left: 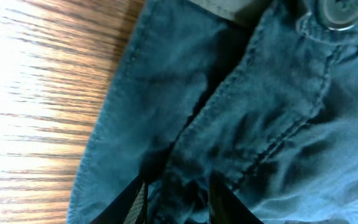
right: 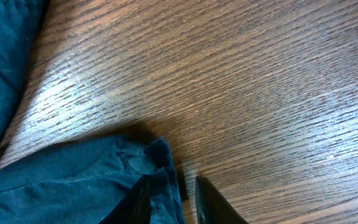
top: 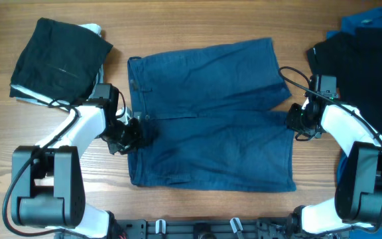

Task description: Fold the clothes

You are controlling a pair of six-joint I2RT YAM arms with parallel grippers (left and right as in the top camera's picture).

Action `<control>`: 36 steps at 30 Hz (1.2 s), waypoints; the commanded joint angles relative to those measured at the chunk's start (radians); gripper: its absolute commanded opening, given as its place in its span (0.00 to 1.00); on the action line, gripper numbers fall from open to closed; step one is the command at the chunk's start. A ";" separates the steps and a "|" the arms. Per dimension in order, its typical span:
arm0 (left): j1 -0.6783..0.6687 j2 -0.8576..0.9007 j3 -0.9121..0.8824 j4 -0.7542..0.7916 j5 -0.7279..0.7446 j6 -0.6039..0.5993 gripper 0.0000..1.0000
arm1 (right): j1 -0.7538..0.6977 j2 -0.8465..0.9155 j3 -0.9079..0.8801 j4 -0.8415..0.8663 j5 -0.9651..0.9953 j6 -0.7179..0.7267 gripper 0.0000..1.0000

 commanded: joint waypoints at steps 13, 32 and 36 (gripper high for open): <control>0.179 -0.014 -0.010 0.011 -0.119 0.002 0.04 | -0.001 0.000 -0.003 -0.003 0.010 -0.023 0.04; 0.179 -0.014 -0.009 0.040 -0.074 0.002 0.54 | -0.001 -0.001 -0.071 -0.270 -0.373 0.009 0.31; 0.179 -0.014 -0.009 0.040 -0.074 0.002 0.54 | -0.001 -0.001 -0.082 -0.236 -0.267 0.011 0.41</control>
